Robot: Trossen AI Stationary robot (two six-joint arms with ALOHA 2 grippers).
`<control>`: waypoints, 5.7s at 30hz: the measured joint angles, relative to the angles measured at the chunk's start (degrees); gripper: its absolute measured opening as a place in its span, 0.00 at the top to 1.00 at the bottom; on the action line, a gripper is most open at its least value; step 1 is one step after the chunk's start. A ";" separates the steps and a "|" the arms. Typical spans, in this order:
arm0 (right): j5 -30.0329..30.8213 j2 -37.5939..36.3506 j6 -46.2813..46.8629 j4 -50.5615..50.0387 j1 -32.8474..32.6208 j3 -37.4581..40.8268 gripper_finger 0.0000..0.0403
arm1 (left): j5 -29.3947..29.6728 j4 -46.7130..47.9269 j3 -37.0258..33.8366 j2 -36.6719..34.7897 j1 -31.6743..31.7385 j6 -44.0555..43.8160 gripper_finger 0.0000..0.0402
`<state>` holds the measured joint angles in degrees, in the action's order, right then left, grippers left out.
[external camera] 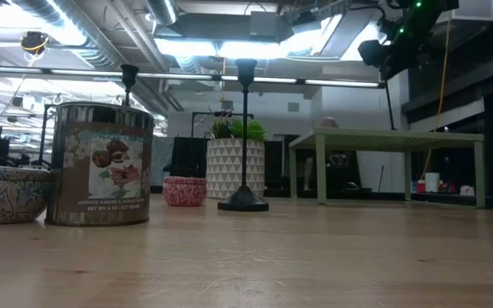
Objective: Pick & Place candle stick holders
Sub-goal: Put the bottom right black candle holder on the shelf, then put the right black candle holder and aligned with other black candle holder on the shelf
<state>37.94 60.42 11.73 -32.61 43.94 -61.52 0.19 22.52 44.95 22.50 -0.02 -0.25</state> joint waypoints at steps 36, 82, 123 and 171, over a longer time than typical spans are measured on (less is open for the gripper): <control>1.04 -0.16 1.48 -3.19 0.00 0.00 0.60 | 0.00 0.00 0.00 0.00 -0.01 0.00 0.97; -0.42 -2.60 9.53 -17.03 -4.07 0.00 0.55 | 0.00 0.00 0.00 -0.01 0.00 0.00 0.97; -40.30 -21.97 -3.94 -4.92 -42.72 25.85 0.84 | 0.01 0.00 0.00 0.00 0.00 0.00 0.98; -52.99 -29.38 -12.23 49.70 -57.55 56.76 0.87 | 0.00 0.00 0.00 0.00 -0.01 0.00 0.97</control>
<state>-15.05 31.05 -0.50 17.09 -13.61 -4.75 0.19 22.52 44.95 22.50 -0.03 -0.25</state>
